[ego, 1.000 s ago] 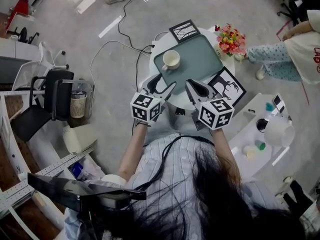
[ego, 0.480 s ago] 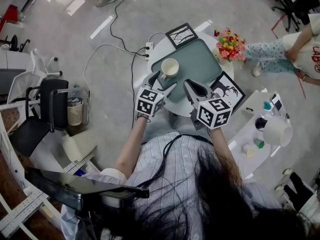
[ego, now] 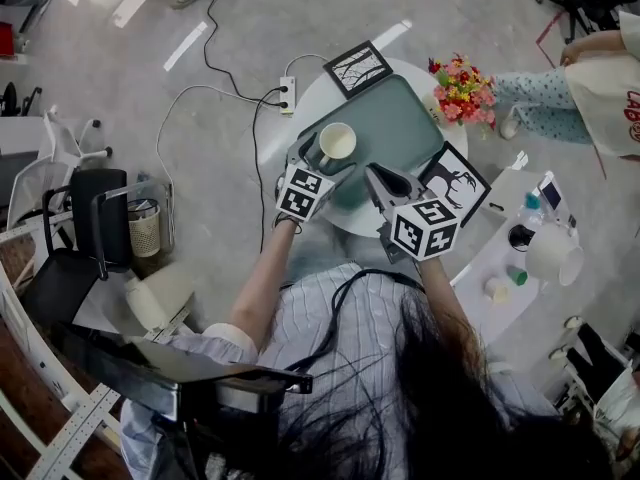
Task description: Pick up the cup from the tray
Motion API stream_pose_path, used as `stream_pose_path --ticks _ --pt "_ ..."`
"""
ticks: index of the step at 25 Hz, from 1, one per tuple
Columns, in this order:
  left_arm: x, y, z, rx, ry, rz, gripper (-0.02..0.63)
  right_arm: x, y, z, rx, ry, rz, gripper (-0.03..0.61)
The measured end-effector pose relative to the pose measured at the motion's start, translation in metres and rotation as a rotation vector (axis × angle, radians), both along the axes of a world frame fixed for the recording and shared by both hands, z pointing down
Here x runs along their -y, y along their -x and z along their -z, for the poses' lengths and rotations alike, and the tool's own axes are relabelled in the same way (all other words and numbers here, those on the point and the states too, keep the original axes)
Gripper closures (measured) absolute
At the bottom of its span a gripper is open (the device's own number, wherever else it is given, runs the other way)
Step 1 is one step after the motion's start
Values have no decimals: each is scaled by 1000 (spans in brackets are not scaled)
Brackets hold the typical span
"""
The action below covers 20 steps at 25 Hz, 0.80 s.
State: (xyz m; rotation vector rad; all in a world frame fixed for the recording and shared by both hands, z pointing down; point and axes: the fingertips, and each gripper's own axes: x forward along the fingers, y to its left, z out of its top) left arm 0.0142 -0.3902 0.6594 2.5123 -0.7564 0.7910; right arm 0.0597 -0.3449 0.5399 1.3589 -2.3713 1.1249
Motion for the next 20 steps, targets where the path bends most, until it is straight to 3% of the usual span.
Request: stream_pose_path --ticks 14,20 --pt "15 -19 -36 4 61 -5 146 0 -14 -23 -7 88 -55 534" --pt "17 -21 -49 11 56 38 147 -6 -18 -27 -10 110 -70 534"
